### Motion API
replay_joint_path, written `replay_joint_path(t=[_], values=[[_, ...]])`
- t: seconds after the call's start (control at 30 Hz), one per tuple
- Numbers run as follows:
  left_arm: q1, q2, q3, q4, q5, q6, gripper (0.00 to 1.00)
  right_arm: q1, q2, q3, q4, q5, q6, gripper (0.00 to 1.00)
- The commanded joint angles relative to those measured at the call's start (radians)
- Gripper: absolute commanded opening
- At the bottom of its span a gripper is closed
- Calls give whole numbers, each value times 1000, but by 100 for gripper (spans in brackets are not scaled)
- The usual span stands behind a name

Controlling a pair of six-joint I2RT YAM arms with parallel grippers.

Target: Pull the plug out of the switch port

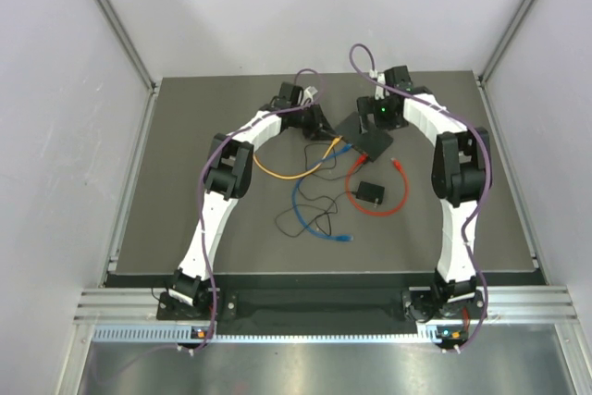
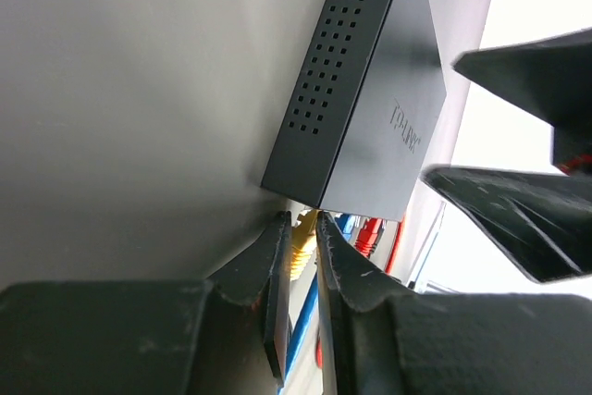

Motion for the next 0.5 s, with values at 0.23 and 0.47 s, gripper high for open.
replay_joint_path(t=[0.23, 0.47], values=[[26, -76, -152, 100, 15, -39, 56, 38, -70, 69, -31, -107, 129, 72], [23, -50, -155, 156, 46, -96, 54, 35, 14, 98, -39, -156, 132, 20]])
